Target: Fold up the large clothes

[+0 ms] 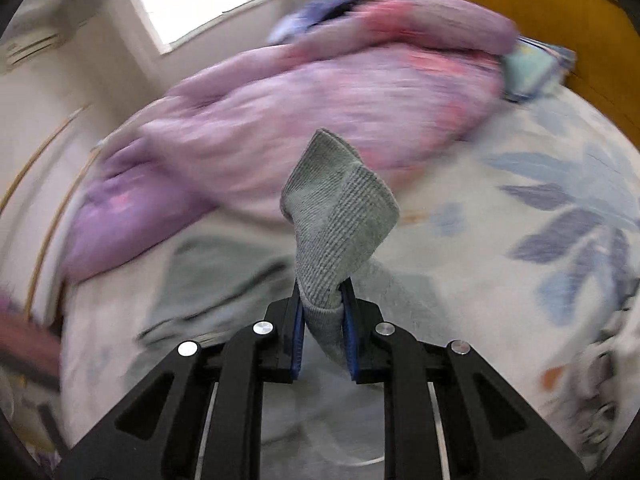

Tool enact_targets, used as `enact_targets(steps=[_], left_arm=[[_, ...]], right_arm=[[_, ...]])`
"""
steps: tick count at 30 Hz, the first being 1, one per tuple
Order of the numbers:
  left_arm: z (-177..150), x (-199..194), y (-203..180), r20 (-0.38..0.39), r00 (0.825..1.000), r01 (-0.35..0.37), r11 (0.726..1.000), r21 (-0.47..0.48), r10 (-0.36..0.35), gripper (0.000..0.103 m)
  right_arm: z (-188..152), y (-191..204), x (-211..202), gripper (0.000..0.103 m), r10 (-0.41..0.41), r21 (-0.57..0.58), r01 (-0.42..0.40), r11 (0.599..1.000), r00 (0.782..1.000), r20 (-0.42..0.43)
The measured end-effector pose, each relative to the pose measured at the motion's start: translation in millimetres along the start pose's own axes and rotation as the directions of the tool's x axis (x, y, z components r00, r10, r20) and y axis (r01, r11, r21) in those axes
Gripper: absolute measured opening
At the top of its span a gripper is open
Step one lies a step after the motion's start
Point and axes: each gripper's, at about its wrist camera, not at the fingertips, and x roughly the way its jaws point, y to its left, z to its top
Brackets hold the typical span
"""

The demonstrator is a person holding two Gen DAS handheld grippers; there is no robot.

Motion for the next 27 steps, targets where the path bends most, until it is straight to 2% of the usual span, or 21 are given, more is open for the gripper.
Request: enact_targets(steps=[3, 6, 9, 11, 13, 14, 15, 17, 20, 22, 23, 26, 27], left_arm=[[8.8, -13.1, 18.6, 0.008, 1.000, -0.004, 1.000, 0.003, 0.004, 0.069], [16.8, -23.6, 39.1, 0.012, 1.000, -0.008, 1.000, 0.028, 0.008, 0.069], [21.2, -28.2, 60.7, 0.011, 1.000, -0.013, 0.999, 0.029, 0.013, 0.069], [23.2, -29.0, 72.5, 0.008, 1.000, -0.014, 1.000, 0.020, 0.013, 0.069], [24.0, -29.1, 82.4, 0.010, 1.000, -0.023, 1.000, 0.013, 0.023, 0.069], [25.8, -29.3, 88.4, 0.009, 1.000, -0.024, 1.000, 0.008, 0.024, 0.069], [27.2, -29.1, 92.0, 0.008, 1.000, -0.023, 1.000, 0.000, 0.023, 0.069], [29.2, -28.6, 100.9, 0.005, 1.000, -0.019, 1.000, -0.024, 0.019, 0.070], [33.8, -26.1, 103.3, 0.005, 1.000, -0.016, 0.999, -0.049, 0.017, 0.072], [36.6, -22.3, 98.3, 0.000, 1.000, 0.006, 0.998, -0.067, -0.006, 0.072], [38.2, -19.9, 94.9, -0.004, 1.000, 0.014, 0.998, -0.067, -0.014, 0.072], [45.8, -1.2, 67.8, -0.029, 0.999, 0.018, 0.999, -0.029, -0.019, 0.072], [48.8, 4.6, 60.9, -0.034, 0.999, 0.028, 0.999, -0.024, -0.029, 0.073]], right_arm=[[-31.4, 84.8, 16.2, 0.016, 0.083, -0.081, -0.088, 0.993, 0.994, -0.068], [-67.1, 146.8, 41.2, 0.016, 0.126, -0.144, -0.148, 0.978, 0.980, -0.152], [-117.1, 204.0, 79.2, 0.016, 0.113, -0.232, -0.175, 0.957, 0.960, -0.257], [-144.6, 224.8, 99.7, 0.018, 0.080, -0.270, -0.169, 0.948, 0.947, -0.313], [-167.2, 236.6, 121.2, 0.019, 0.058, -0.294, -0.178, 0.939, 0.925, -0.375], [-178.4, 243.1, 133.4, 0.025, 0.043, -0.317, -0.191, 0.929, 0.906, -0.421], [-184.6, 244.2, 144.7, 0.033, 0.026, -0.343, -0.205, 0.917, 0.887, -0.461], [-193.6, 245.1, 146.3, 0.038, 0.044, -0.333, -0.239, 0.912, 0.865, -0.501], [-189.2, 230.9, 131.8, 0.056, 0.085, -0.276, -0.261, 0.925, 0.850, -0.520], [-179.2, 213.5, 118.1, 0.056, 0.117, -0.245, -0.276, 0.930, 0.850, -0.513], [-168.6, 200.8, 112.5, 0.056, 0.122, -0.228, -0.265, 0.937, 0.860, -0.496], [-132.8, 152.0, 113.5, 0.056, 0.092, -0.148, -0.176, 0.973, 0.889, -0.449], [-116.1, 127.5, 120.0, 0.056, 0.090, -0.095, -0.148, 0.985, 0.889, -0.448]])
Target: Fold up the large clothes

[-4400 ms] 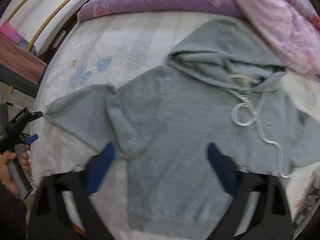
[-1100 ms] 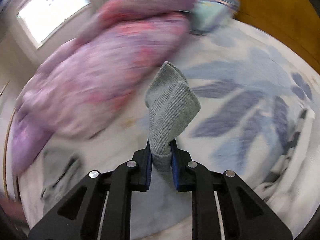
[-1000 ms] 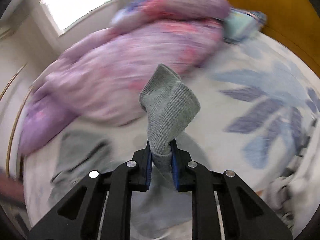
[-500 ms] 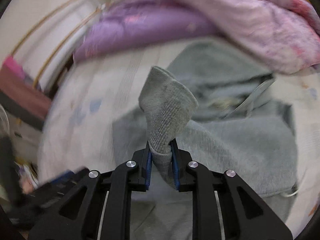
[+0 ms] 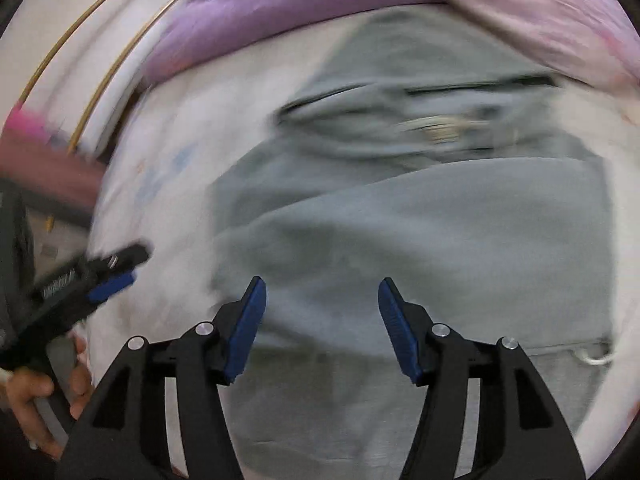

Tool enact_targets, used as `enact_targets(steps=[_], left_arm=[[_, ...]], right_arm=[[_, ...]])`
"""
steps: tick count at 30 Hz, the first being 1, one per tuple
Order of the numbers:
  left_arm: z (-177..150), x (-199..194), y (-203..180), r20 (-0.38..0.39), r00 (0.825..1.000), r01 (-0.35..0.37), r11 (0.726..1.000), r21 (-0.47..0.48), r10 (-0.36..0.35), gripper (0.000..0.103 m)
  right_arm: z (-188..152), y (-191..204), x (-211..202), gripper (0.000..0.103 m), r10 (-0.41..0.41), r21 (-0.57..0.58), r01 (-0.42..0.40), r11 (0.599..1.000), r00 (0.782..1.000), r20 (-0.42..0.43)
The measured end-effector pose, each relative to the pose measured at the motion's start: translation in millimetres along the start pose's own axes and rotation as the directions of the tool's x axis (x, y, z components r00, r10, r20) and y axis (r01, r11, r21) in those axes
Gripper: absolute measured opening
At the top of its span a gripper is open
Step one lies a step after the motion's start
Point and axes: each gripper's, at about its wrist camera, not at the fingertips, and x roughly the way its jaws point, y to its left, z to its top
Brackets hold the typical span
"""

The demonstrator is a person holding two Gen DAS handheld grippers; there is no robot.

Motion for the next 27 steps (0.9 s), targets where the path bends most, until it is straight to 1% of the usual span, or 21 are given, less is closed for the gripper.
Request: enact_targets(steps=[1, 2, 3, 5, 6, 7, 9, 10, 12, 13, 14, 15, 17, 18, 19, 20, 21, 23, 25, 26, 27], left_arm=[[4.6, 8.7, -10.7, -0.009, 1.000, 0.025, 1.000, 0.006, -0.025, 0.073], [10.4, 19.1, -22.2, -0.029, 0.998, 0.047, 0.999, 0.010, -0.046, 0.077], [15.2, 27.3, -30.4, -0.043, 0.997, 0.065, 0.998, 0.010, -0.065, 0.078], [31.7, 48.7, -52.0, -0.065, 0.992, 0.109, 0.994, 0.011, -0.108, 0.079], [39.0, 57.3, -58.5, -0.077, 0.991, 0.109, 0.994, 0.011, -0.108, 0.079], [51.8, 69.5, -67.6, -0.103, 0.989, 0.109, 0.994, 0.010, -0.108, 0.080], [75.7, 88.6, -83.0, -0.136, 0.983, 0.125, 0.992, 0.029, -0.120, 0.080], [88.1, 95.0, -91.0, -0.124, 0.987, 0.108, 0.993, 0.054, -0.101, 0.080], [114.8, 109.1, -109.5, -0.100, 0.994, 0.067, 0.987, 0.144, -0.053, 0.080], [127.8, 116.5, -117.2, -0.095, 0.995, 0.044, 0.984, 0.173, -0.028, 0.080], [140.6, 124.3, -122.1, -0.099, 0.995, 0.049, 0.982, 0.183, -0.031, 0.081], [151.2, 132.7, -125.8, -0.112, 0.993, 0.045, 0.981, 0.189, -0.024, 0.083], [164.4, 149.0, -133.4, -0.120, 0.993, 0.007, 0.973, 0.233, 0.021, 0.083], [167.3, 156.7, -136.6, -0.124, 0.992, -0.006, 0.967, 0.254, 0.038, 0.083], [170.3, 165.9, -138.4, -0.139, 0.989, -0.015, 0.963, 0.269, 0.054, 0.083], [173.5, 178.4, -140.1, -0.156, 0.984, -0.039, 0.958, 0.284, 0.086, 0.083], [175.2, 185.6, -141.3, -0.158, 0.982, -0.051, 0.954, 0.295, 0.101, 0.083], [177.3, 197.2, -143.8, -0.169, 0.978, -0.064, 0.948, 0.313, 0.122, 0.083], [179.5, 206.5, -148.3, -0.156, 0.978, -0.083, 0.940, 0.332, 0.141, 0.082], [180.3, 209.5, -151.2, -0.145, 0.978, -0.090, 0.934, 0.347, 0.148, 0.079], [180.1, 211.7, -153.5, -0.138, 0.979, -0.091, 0.930, 0.357, 0.149, 0.072]], right_arm=[[11.0, -19.3, -2.3, 0.056, 0.001, 0.050, -0.002, 0.999, 1.000, 0.008], [24.1, -40.6, -5.2, 0.056, -0.012, 0.103, 0.010, 0.995, 1.000, 0.021], [42.0, -68.1, -8.2, 0.056, -0.025, 0.174, 0.019, 0.985, 0.999, 0.035], [69.6, -104.7, -9.6, 0.056, 0.004, 0.274, -0.019, 0.962, 0.999, 0.053], [80.1, -117.5, -10.3, 0.056, 0.005, 0.301, -0.023, 0.954, 0.998, 0.059], [98.2, -130.4, -11.4, 0.056, -0.002, 0.312, -0.019, 0.950, 0.998, 0.068], [136.6, -142.1, -7.0, 0.057, -0.013, 0.282, -0.005, 0.959, 0.998, 0.063], [149.5, -143.0, -5.7, 0.057, -0.025, 0.256, 0.006, 0.967, 0.997, 0.072], [182.6, -134.5, 8.5, 0.058, -0.033, 0.138, 0.025, 0.990, 0.998, 0.052], [199.8, -129.3, 17.4, 0.058, -0.068, 0.078, 0.065, 0.995, 0.997, 0.042], [214.7, -125.2, 26.5, 0.058, -0.086, 0.028, 0.085, 0.996, 0.996, 0.038], [228.5, -122.0, 38.4, 0.058, -0.084, -0.021, 0.085, 0.996, 0.996, 0.016], [247.5, -116.8, 57.8, 0.058, -0.136, -0.096, 0.136, 0.986, 0.991, 0.002], [256.1, -113.1, 71.9, 0.058, -0.130, -0.142, 0.126, 0.982, 0.991, -0.020], [259.8, -113.1, 80.9, 0.058, -0.135, -0.162, 0.130, 0.978, 0.991, -0.021], [263.9, -113.2, 89.9, 0.058, -0.153, -0.178, 0.148, 0.973, 0.988, -0.014], [268.8, -111.4, 100.3, 0.058, -0.155, -0.191, 0.148, 0.970, 0.988, -0.020], [275.2, -110.7, 115.9, 0.058, -0.154, -0.194, 0.147, 0.970, 0.988, -0.024], [278.7, -111.8, 127.9, 0.058, -0.140, -0.197, 0.134, 0.971, 0.990, -0.017], [278.9, -114.4, 134.3, 0.058, -0.137, -0.186, 0.130, 0.974, 0.990, -0.023], [278.2, -116.8, 138.7, 0.058, -0.122, -0.176, 0.114, 0.978, 0.992, -0.035]])
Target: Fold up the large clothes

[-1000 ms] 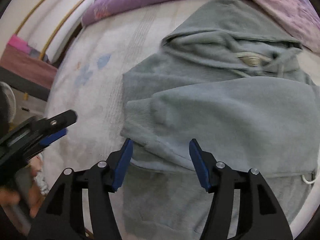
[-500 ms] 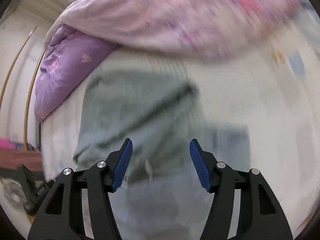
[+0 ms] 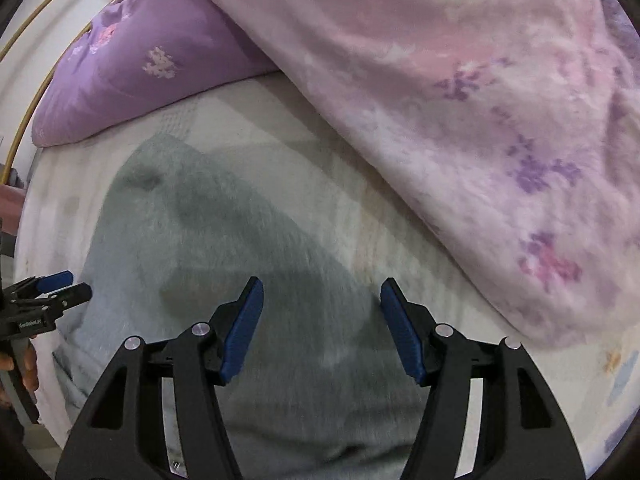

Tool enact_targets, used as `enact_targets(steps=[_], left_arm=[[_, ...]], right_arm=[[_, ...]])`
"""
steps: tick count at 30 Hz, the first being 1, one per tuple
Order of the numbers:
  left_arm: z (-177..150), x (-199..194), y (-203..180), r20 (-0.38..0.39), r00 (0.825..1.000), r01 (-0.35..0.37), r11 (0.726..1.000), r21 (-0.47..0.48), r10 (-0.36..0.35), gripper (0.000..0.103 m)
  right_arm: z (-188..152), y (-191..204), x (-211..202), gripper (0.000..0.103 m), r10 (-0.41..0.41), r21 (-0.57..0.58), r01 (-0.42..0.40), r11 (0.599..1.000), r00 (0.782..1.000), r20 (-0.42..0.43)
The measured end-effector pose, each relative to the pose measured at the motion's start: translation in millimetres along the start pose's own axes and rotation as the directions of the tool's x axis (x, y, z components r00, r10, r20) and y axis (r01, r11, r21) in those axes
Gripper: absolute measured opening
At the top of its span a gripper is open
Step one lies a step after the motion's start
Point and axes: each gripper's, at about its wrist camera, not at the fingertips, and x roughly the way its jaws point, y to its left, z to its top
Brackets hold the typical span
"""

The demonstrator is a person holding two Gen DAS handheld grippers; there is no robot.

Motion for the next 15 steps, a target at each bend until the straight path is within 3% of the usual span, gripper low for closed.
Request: enact_targets(steps=[1, 2, 3, 4, 5, 7, 10, 15], left_arm=[[1.4, 1.3, -2.1, 0.008, 1.000, -0.001, 1.000, 0.012, 0.001, 0.067], [2.7, 0.2, -3.9, 0.021, 1.000, 0.005, 1.000, 0.021, -0.005, 0.048], [4.5, -1.4, -5.9, 0.028, 0.999, 0.028, 0.999, 0.028, -0.029, 0.007], [6.6, -5.2, -9.3, 0.034, 0.997, 0.063, 0.997, 0.034, -0.064, 0.004], [7.6, -10.2, -12.8, 0.052, 0.997, 0.047, 0.998, 0.043, -0.049, 0.004], [4.6, -26.3, -19.5, 0.104, 0.993, 0.048, 0.995, 0.082, -0.057, 0.003], [-5.9, -55.6, -19.5, 0.160, 0.980, 0.107, 0.990, 0.095, -0.121, 0.003], [-55.7, -114.0, -16.9, 0.253, 0.951, 0.153, 0.982, 0.112, -0.177, 0.003]], right_arm=[[-1.8, -1.8, 1.4, 0.055, -0.001, 0.003, 0.001, 1.000, 1.000, 0.011], [-3.7, -3.5, -1.0, 0.037, -0.022, 0.004, 0.022, 1.000, 0.999, 0.024], [-7.4, -7.2, -7.2, 0.011, -0.014, 0.015, 0.013, 1.000, 0.999, 0.036], [-9.1, -10.4, -12.8, 0.006, 0.016, 0.032, -0.017, 0.999, 0.999, 0.049], [-11.8, -11.5, -22.5, 0.004, 0.035, 0.037, -0.038, 0.999, 0.996, 0.082], [-18.7, -9.3, -43.7, 0.004, 0.060, 0.025, -0.064, 0.998, 0.988, 0.143], [-35.4, -2.4, -76.2, 0.004, 0.107, 0.005, -0.110, 0.994, 0.972, 0.207], [-90.4, 5.7, -144.6, 0.004, 0.193, -0.026, -0.194, 0.981, 0.936, 0.294]])
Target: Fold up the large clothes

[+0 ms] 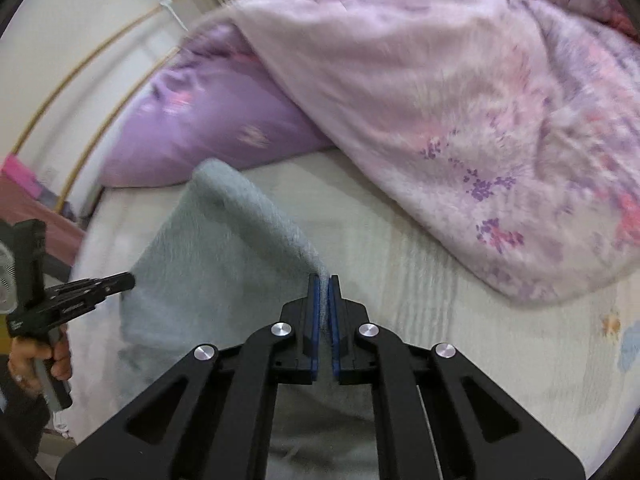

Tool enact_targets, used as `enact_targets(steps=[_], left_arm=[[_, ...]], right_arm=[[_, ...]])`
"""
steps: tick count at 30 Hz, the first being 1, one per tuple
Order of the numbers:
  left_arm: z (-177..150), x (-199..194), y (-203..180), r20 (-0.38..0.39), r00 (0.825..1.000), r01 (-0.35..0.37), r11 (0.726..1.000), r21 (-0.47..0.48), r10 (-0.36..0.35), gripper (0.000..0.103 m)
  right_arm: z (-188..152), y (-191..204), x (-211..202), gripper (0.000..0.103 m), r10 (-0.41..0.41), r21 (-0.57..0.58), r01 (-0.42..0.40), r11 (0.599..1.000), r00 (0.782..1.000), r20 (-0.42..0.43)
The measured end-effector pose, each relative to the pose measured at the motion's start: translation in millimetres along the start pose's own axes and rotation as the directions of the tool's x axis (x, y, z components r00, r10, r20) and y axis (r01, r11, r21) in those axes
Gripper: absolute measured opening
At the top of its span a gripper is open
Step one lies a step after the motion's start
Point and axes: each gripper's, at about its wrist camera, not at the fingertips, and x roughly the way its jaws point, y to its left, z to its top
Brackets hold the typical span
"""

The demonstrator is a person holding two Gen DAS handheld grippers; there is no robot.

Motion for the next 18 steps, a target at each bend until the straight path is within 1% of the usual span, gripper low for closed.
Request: enact_targets(steps=[1, 2, 3, 4, 6, 7, 8, 9, 10, 11, 12, 13, 14, 16, 17, 18], left_arm=[[-10.3, -15.1, -0.6, 0.017, 1.000, 0.006, 1.000, 0.007, -0.006, 0.003], [-19.2, -28.0, -1.3, 0.028, 1.000, 0.012, 1.000, 0.010, -0.012, 0.003], [-35.5, -44.6, -4.4, 0.035, 0.999, 0.020, 1.000, 0.017, -0.020, 0.003], [-51.8, -57.6, -6.5, 0.038, 0.999, 0.024, 0.999, 0.026, -0.025, 0.003], [-87.3, -82.7, -4.9, 0.032, 0.998, 0.056, 0.998, 0.030, -0.057, 0.003], [-108.3, -91.4, -6.7, 0.014, 0.997, 0.071, 0.997, 0.025, -0.071, 0.003], [-123.3, -95.9, -8.9, -0.003, 0.997, 0.081, 0.996, 0.021, -0.081, 0.003], [-150.1, -98.2, -12.6, -0.038, 0.995, 0.094, 0.995, 0.017, -0.093, 0.003], [-164.3, -96.5, -13.5, -0.061, 0.993, 0.100, 0.995, 0.010, -0.099, 0.003], [-183.4, -95.0, -15.3, -0.093, 0.990, 0.108, 0.994, -0.003, -0.108, 0.004], [-208.0, -87.9, -17.9, -0.148, 0.983, 0.104, 0.994, -0.022, -0.106, 0.005], [-223.1, -84.5, -17.7, -0.178, 0.980, 0.080, 0.996, -0.034, -0.085, 0.005], [-234.6, -83.8, -17.9, -0.198, 0.978, 0.064, 0.997, -0.045, -0.071, 0.005], [-255.5, -86.2, -18.2, -0.236, 0.969, 0.053, 0.994, -0.095, -0.074, 0.005], [-261.6, -93.1, -16.6, -0.231, 0.970, 0.052, 0.990, -0.131, -0.081, 0.006], [-262.7, -98.2, -14.3, -0.217, 0.972, 0.054, 0.985, -0.162, -0.089, 0.012]], right_arm=[[-8.0, 0.6, -13.3, 0.004, 0.006, 0.002, -0.006, 1.000, 1.000, 0.013], [-20.2, 0.1, -30.3, 0.004, 0.030, 0.016, -0.030, 0.999, 0.999, 0.025], [-35.1, -0.9, -45.1, 0.004, 0.057, 0.037, -0.058, 0.998, 0.998, 0.029], [-40.7, 2.4, -49.7, 0.004, 0.064, 0.046, -0.065, 0.997, 0.997, 0.031], [-71.3, 9.6, -62.0, 0.004, 0.053, 0.039, -0.053, 0.998, 0.999, 0.004], [-83.4, 10.4, -66.5, 0.004, 0.053, 0.055, -0.052, 0.997, 0.998, -0.014], [-104.8, 8.0, -73.1, 0.004, 0.061, 0.087, -0.057, 0.995, 0.997, -0.045], [-126.3, 4.8, -78.7, 0.004, 0.054, 0.113, -0.045, 0.993, 0.995, -0.078], [-143.1, 1.6, -82.7, 0.004, 0.037, 0.131, -0.023, 0.991, 0.994, -0.102], [-164.7, -2.3, -82.3, 0.005, 0.012, 0.156, 0.011, 0.988, 0.989, -0.145], [-185.8, -4.7, -77.8, 0.008, -0.020, 0.169, 0.056, 0.984, 0.977, -0.212], [-200.9, -5.2, -76.0, 0.008, -0.044, 0.175, 0.091, 0.980, 0.965, -0.258], [-217.1, -7.7, -76.9, 0.008, -0.048, 0.208, 0.111, 0.972, 0.957, -0.286], [-234.4, -10.8, -82.6, 0.008, -0.038, 0.281, 0.129, 0.951, 0.951, -0.306], [-238.8, -10.7, -86.5, 0.008, -0.038, 0.305, 0.138, 0.942, 0.949, -0.313], [-240.2, -8.4, -92.9, 0.008, -0.032, 0.334, 0.139, 0.932, 0.951, -0.306]])
